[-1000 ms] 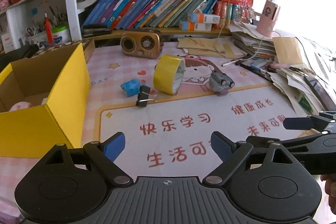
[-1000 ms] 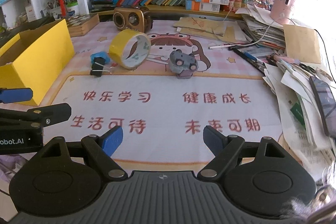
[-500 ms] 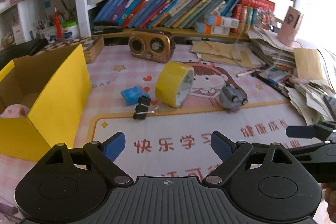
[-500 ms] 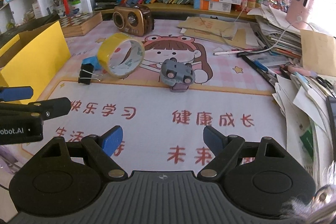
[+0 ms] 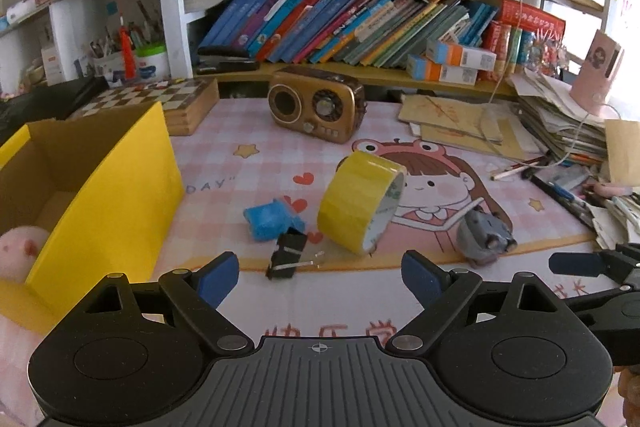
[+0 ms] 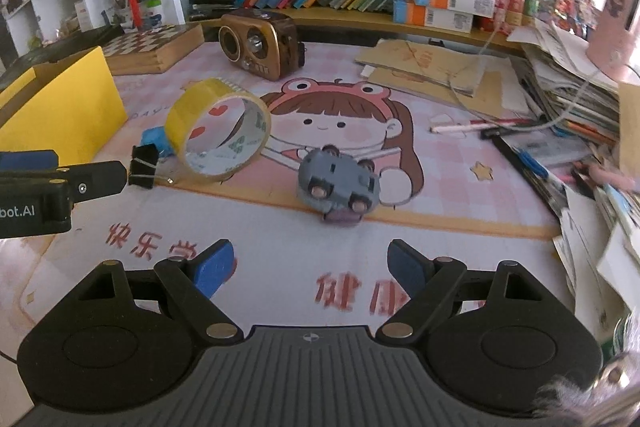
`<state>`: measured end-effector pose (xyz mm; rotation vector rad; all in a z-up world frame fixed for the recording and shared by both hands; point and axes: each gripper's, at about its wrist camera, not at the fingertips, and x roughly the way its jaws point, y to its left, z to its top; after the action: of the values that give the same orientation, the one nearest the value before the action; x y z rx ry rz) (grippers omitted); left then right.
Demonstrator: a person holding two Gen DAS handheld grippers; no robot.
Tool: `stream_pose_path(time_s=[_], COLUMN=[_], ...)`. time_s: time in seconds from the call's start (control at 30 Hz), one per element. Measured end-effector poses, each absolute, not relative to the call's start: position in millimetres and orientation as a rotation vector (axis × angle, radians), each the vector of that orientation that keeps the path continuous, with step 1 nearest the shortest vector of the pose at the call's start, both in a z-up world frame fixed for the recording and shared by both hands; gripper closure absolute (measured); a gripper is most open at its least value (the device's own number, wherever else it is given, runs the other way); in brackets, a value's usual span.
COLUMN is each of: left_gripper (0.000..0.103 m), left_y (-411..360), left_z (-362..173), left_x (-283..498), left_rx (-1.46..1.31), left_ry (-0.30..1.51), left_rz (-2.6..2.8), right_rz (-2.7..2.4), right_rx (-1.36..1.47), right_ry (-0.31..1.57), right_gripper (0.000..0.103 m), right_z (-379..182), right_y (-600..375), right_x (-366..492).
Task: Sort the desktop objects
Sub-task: 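Move both open tools toward the yellow tape roll and grey toy car, then grasp the yellow tape roll with the left tool while the right tool grasps the grey toy car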
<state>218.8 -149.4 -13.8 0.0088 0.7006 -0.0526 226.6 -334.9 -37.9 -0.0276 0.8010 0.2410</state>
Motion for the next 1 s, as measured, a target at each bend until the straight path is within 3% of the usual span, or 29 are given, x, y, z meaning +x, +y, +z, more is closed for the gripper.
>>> stream_pose_path(time_s=[0.7, 0.87, 0.93, 1.0], left_gripper=[0.014, 0.028, 0.041, 0.047], left_y=[-174, -180, -183, -185], left_z=[-38, -44, -47, -50], left_x=[310, 321, 323, 324], left_rx=[0.124, 0.135, 0.137, 0.143], left_ry=[0.722, 0.754, 0.777, 0.793], left_rz=[-0.152, -0.198, -0.215, -0.218], right_rz=[0.229, 0.239, 0.242, 0.242], right_rx=[0.075, 0.075, 0.077, 0.08], right_ry=[0.872, 0.878, 0.885, 0.891], right_gripper=[0.023, 0.03, 0.031, 0.035], right_z=[-65, -68, -69, -71], right_y=[-344, -343, -343, -343], right_x=[302, 308, 309, 310])
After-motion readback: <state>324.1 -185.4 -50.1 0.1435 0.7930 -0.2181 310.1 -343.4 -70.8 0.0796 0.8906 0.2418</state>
